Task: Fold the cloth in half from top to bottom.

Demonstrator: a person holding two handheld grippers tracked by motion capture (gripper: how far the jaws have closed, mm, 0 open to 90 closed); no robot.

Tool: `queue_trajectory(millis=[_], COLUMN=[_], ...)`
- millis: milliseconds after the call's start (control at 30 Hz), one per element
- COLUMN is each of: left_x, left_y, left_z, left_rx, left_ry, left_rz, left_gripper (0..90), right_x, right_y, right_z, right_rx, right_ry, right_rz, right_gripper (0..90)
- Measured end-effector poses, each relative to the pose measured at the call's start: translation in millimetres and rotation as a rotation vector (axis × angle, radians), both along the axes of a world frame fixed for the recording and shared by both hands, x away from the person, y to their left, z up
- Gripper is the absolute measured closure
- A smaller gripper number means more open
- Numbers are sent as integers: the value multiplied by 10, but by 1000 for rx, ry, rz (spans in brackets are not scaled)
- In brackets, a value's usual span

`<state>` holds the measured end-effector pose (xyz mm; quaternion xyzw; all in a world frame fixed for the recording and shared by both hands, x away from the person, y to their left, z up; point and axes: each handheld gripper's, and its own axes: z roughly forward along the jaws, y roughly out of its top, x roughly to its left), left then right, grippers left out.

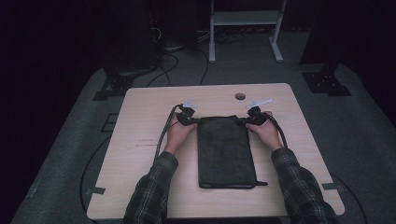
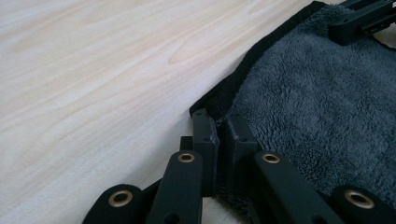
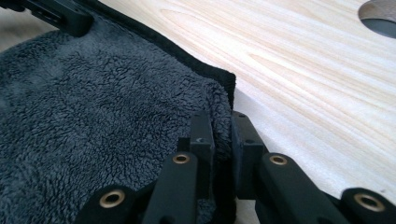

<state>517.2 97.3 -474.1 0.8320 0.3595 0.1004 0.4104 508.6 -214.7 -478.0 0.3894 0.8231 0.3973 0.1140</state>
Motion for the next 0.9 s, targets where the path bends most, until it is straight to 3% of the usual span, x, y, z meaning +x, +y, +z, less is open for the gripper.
queue_trajectory(millis=[200, 333, 367, 400, 533, 900], left_x=[20, 24, 24, 19, -41, -334], left_y=[50, 87, 87, 124, 187, 253], left_z=[177, 398, 398, 503, 619, 537], left_rx=[-17, -19, -19, -33, -57, -76], left_ry=[-53, -116, -116, -143, -160, -129], left_rz=[5, 26, 26, 32, 13, -73], left_gripper=[847, 847, 847, 846, 846, 844], right_x=[0, 36, 43, 47, 16, -274], right_y=[28, 80, 93, 100, 105, 30], right_z=[105, 335, 406, 474, 641, 488], right_rx=[2, -4, -3, 4, 29, 71], right_ry=[-32, -79, -91, -105, -131, -108], right_rz=[-21, -15, -12, -10, 10, 74], right_gripper=[814, 814, 814, 814, 814, 813])
